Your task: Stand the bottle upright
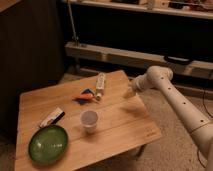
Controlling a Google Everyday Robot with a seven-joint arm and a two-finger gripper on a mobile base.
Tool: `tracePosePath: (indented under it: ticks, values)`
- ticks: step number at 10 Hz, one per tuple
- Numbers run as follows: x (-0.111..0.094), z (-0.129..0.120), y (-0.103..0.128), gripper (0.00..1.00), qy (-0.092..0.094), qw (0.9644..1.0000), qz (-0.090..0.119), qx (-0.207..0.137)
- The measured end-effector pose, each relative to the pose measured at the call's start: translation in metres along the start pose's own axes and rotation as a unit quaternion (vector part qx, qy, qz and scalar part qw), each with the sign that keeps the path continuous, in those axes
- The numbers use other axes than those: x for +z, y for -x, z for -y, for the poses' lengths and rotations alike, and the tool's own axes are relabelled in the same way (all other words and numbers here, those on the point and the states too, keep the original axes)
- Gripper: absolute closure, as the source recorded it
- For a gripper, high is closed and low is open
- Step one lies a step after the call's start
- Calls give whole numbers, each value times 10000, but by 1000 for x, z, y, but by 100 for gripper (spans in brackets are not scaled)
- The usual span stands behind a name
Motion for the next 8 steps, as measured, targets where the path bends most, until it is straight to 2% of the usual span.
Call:
tracePosePath:
  ticks: [8]
  values:
    - [-1,-1,-5,38,24,10000,5,-90]
